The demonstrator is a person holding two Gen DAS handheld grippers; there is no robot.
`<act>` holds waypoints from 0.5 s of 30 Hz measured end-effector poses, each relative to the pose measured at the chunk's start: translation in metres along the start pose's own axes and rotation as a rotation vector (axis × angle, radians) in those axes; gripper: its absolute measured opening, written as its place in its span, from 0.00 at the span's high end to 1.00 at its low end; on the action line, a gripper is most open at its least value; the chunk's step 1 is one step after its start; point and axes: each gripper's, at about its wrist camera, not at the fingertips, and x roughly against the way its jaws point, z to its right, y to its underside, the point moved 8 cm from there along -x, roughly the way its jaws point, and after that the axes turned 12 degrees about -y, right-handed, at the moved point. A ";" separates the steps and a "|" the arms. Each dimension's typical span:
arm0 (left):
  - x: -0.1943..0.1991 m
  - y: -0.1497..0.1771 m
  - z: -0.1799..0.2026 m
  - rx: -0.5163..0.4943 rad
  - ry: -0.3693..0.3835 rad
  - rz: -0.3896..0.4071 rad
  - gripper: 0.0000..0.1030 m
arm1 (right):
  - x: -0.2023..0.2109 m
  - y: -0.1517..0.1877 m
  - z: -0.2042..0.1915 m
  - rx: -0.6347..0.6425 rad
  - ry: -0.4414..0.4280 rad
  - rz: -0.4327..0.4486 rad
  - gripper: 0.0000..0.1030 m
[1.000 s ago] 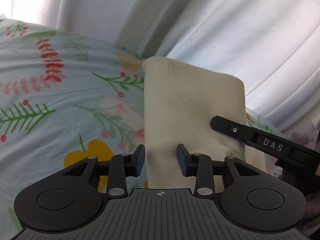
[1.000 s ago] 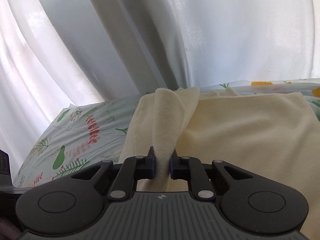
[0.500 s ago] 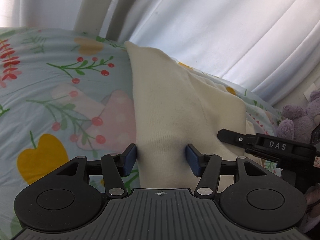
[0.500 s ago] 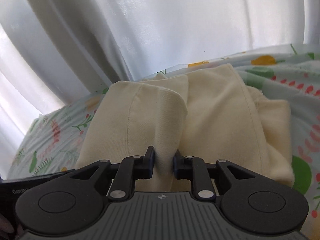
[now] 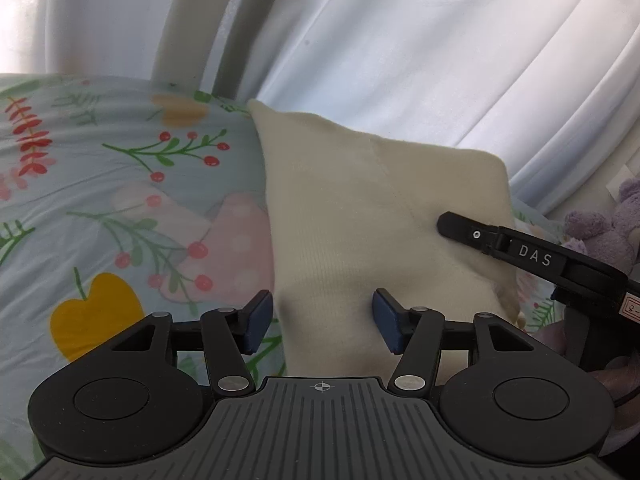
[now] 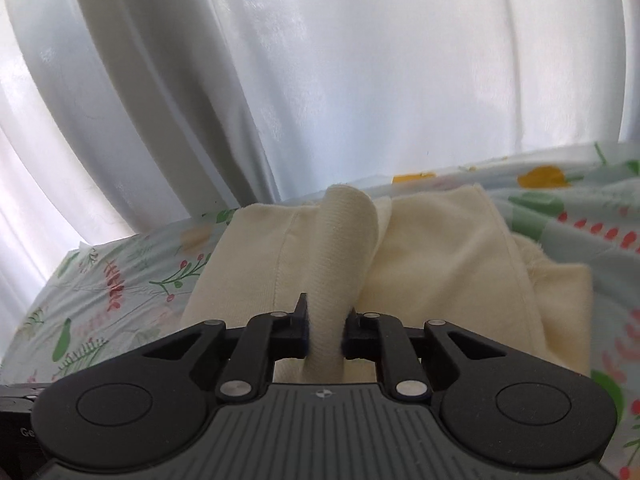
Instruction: Fold small clothes
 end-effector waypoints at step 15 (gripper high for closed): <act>-0.015 0.016 0.022 -0.060 0.027 -0.070 0.43 | 0.032 -0.002 0.054 0.042 0.219 0.031 0.88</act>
